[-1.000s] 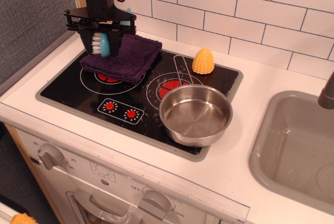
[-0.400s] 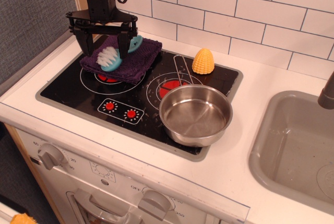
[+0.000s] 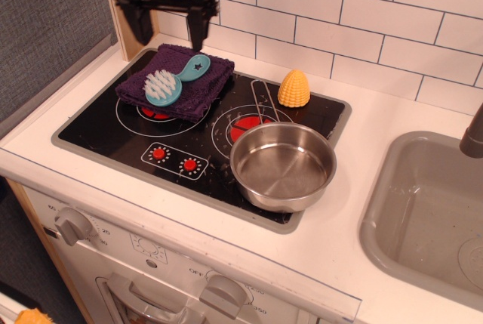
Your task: Put the brush on the purple cloth.
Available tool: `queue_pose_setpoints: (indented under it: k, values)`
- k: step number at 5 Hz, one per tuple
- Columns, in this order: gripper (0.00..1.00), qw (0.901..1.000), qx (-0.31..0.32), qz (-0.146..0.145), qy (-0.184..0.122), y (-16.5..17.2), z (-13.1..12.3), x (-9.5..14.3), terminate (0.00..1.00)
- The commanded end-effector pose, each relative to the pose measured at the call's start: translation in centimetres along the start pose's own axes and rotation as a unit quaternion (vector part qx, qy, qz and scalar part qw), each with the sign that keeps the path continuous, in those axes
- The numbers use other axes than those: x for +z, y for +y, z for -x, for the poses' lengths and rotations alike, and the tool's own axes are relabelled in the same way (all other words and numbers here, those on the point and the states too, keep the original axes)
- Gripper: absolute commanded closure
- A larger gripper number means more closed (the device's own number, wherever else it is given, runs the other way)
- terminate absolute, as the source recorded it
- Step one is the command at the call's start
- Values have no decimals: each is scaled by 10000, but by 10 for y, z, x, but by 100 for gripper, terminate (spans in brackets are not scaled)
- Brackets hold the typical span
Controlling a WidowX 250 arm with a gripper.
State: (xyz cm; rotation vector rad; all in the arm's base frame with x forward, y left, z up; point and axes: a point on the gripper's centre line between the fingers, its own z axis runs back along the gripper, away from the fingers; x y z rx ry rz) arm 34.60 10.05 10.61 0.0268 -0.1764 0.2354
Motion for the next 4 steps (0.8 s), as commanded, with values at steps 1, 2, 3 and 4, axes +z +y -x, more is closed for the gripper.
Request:
queue_pose_setpoints:
  k: [1, 2, 3, 4]
  values:
    - [0, 9920, -1239, 228, -34, -32, 20, 15, 0]
    - [0, 9887, -1493, -44, 94, -39, 32, 10, 0]
    - [0, 9887, -1493, -44, 94, -39, 32, 10, 0]
    - [0, 9887, -1493, -44, 94, -39, 32, 10, 100]
